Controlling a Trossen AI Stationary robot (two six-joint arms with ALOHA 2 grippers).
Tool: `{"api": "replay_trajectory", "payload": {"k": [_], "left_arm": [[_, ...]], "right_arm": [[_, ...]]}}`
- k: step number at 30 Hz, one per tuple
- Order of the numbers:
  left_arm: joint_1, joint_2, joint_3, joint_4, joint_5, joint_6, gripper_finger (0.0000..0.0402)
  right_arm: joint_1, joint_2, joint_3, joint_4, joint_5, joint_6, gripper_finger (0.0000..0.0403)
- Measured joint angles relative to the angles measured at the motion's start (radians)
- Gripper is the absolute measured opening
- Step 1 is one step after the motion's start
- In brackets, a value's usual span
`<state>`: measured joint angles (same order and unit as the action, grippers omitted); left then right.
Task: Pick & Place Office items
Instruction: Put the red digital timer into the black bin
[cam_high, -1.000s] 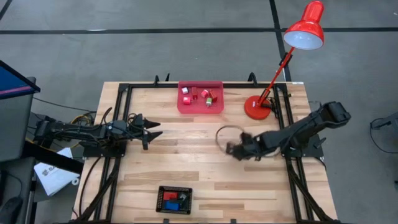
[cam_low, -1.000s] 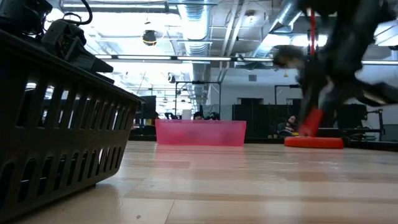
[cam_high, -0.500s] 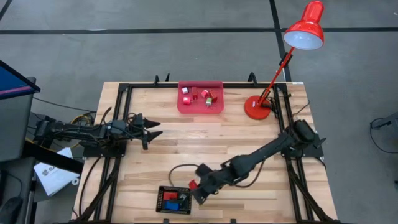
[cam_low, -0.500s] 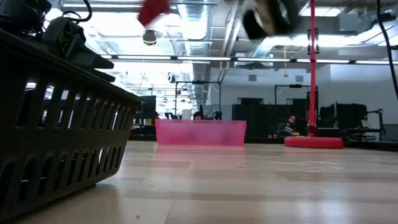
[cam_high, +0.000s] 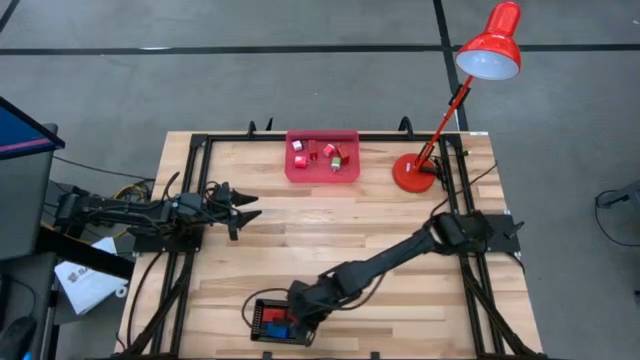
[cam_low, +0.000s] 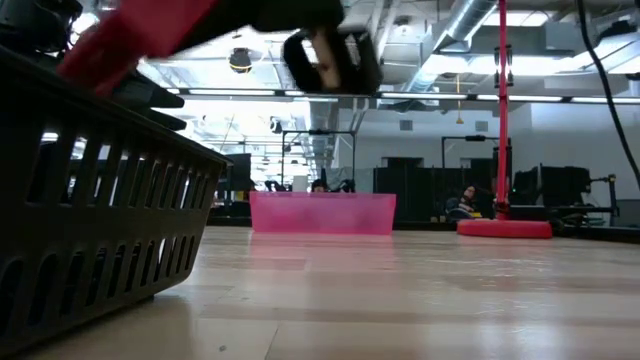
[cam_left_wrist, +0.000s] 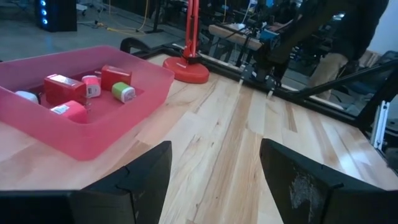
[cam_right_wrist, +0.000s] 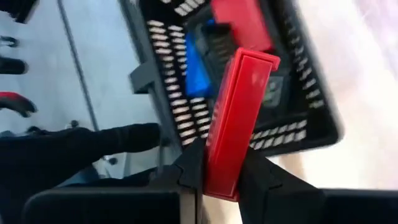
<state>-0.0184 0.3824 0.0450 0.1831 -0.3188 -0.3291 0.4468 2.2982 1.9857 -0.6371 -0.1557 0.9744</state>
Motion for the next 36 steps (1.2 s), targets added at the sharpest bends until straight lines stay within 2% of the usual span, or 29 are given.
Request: {"api": "replay_trajectory", "payload": {"k": [4,10,24,28,36], "left_arm": [[0.0,-0.001,0.0,0.002,0.0,0.0,0.0241],[0.0,-0.001,0.0,0.006,-0.001,0.0,0.0241],[0.0,-0.001,0.0,0.006,-0.004,0.0,0.0241],[0.0,-0.001,0.0,0.005,-0.004,0.0,0.0241],[0.0,-0.001,0.0,0.005,-0.003,0.0,0.0241]], "right_arm": [[-0.016,0.038,0.036,-0.016,0.008,-0.067,0.0052],[-0.025,0.079,0.058,-0.013,0.017,-0.084,0.0052],[-0.028,0.079,0.059,0.005,0.023,-0.103,0.0057],[-0.015,0.077,0.059,0.067,0.023,-0.11,0.0095],[-0.008,0.076,0.059,0.023,0.079,-0.077,0.0199]]}}
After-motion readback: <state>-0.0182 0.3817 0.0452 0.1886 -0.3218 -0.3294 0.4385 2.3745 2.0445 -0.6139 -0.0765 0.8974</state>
